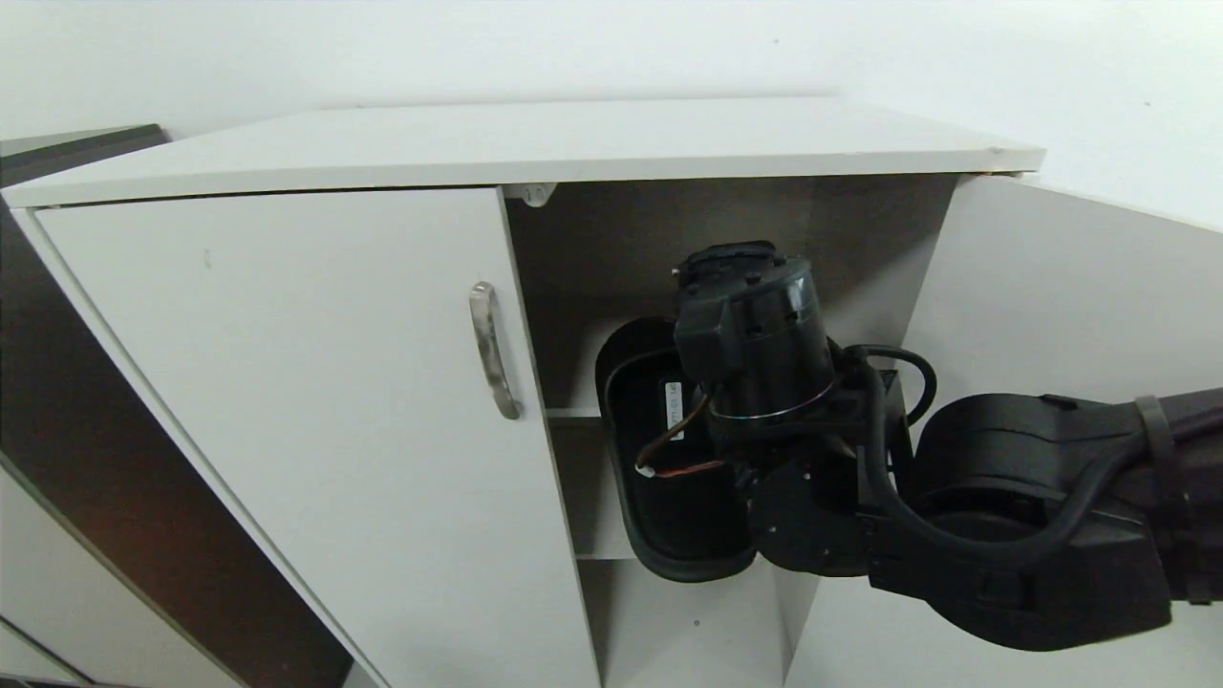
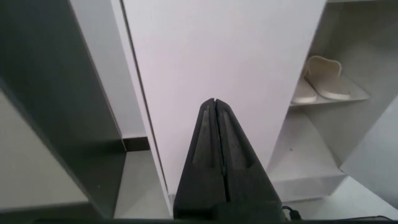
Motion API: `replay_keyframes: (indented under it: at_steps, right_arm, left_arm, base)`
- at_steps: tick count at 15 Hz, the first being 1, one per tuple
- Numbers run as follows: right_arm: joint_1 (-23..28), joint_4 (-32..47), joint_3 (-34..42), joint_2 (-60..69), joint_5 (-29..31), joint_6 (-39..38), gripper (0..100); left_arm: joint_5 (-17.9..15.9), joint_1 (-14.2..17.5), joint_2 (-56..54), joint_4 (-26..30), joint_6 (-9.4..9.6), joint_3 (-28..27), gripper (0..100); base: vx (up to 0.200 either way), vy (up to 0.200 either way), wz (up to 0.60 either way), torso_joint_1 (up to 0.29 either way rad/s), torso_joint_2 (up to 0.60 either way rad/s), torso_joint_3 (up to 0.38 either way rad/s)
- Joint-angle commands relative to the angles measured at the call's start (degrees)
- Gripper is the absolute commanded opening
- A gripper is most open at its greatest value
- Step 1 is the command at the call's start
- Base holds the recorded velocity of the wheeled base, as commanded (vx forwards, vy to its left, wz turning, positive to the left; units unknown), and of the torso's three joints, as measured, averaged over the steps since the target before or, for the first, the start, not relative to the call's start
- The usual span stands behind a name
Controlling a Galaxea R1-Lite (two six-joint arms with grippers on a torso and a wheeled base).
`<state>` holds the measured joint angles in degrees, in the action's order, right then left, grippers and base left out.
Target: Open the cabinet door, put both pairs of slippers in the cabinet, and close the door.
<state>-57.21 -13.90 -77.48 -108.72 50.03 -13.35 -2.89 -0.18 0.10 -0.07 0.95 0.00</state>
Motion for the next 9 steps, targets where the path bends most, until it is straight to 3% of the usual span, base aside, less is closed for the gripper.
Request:
replay_keyframes:
  at_steps: [1,6,9]
  right_arm:
    - [-0.09,0.01,-0.12,-0.71,-0.02,-0.01,0]
    - [-0.01,-0.08,0.14,-1.32,-0.11,-0.36,0]
    - [2.63,-0.25,-1.62,-4.31,-1.34,-0.19,0]
  left_arm:
    - [-0.01,0.01,0.08,-0.01,0.02,0.0,0]
    - [-0.01,0.01,0.08,-0.01,0.02,0.0,0]
    - [-0.01,0.01,0.08,-0.01,-0.07,0.0,0]
  base:
    - [0.0,0.0,0.0,0.0,0.0,0.0]
    - [0.0,0.0,0.0,0.0,0.0,0.0]
    - [0.0,0.0,0.0,0.0,0.0,0.0]
